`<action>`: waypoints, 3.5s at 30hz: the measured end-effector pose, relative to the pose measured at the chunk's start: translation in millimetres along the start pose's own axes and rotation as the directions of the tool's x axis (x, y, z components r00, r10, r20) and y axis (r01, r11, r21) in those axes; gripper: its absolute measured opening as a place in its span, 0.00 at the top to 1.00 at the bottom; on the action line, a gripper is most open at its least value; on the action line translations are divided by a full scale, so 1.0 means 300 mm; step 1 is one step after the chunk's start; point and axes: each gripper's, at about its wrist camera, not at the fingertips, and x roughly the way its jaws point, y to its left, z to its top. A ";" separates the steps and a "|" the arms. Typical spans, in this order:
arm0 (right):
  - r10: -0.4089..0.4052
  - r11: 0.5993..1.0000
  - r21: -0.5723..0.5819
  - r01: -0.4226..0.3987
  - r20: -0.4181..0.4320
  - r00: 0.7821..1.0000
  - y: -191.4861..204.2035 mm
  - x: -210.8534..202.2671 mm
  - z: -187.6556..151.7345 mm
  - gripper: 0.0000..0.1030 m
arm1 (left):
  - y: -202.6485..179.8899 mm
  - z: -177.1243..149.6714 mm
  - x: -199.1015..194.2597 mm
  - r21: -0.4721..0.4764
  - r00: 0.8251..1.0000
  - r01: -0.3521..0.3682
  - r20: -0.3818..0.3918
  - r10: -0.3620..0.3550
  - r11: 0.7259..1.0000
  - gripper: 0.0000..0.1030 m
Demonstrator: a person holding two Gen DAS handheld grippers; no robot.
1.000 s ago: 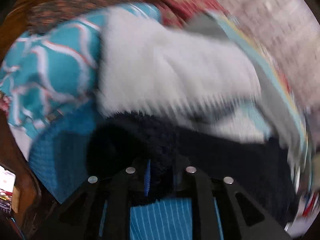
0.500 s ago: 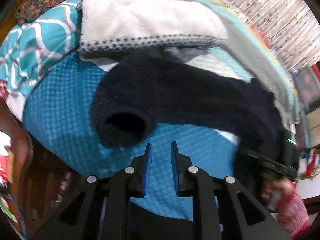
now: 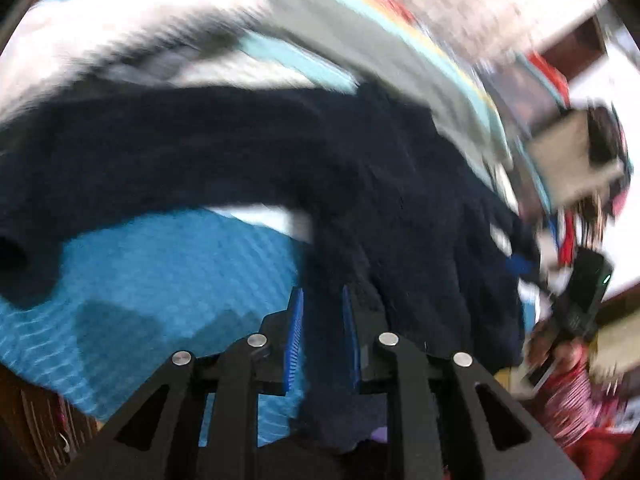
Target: Fold large clothes
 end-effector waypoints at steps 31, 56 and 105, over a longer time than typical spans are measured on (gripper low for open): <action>-0.034 0.907 0.391 0.153 -0.294 0.955 -0.301 -0.276 -0.578 0.53 | 0.010 -0.359 0.048 -0.197 0.973 -0.014 -0.227 -0.032 0.980 0.91; -0.257 0.952 0.186 0.243 0.051 0.965 -0.206 -0.025 0.117 0.17 | -0.326 0.134 0.184 0.098 0.979 -0.048 0.203 0.027 0.994 0.91; -0.741 0.456 0.862 0.223 0.228 0.632 -1.195 -0.879 -0.219 0.38 | -0.446 0.128 0.321 0.120 0.995 -0.005 0.097 -0.007 0.993 0.91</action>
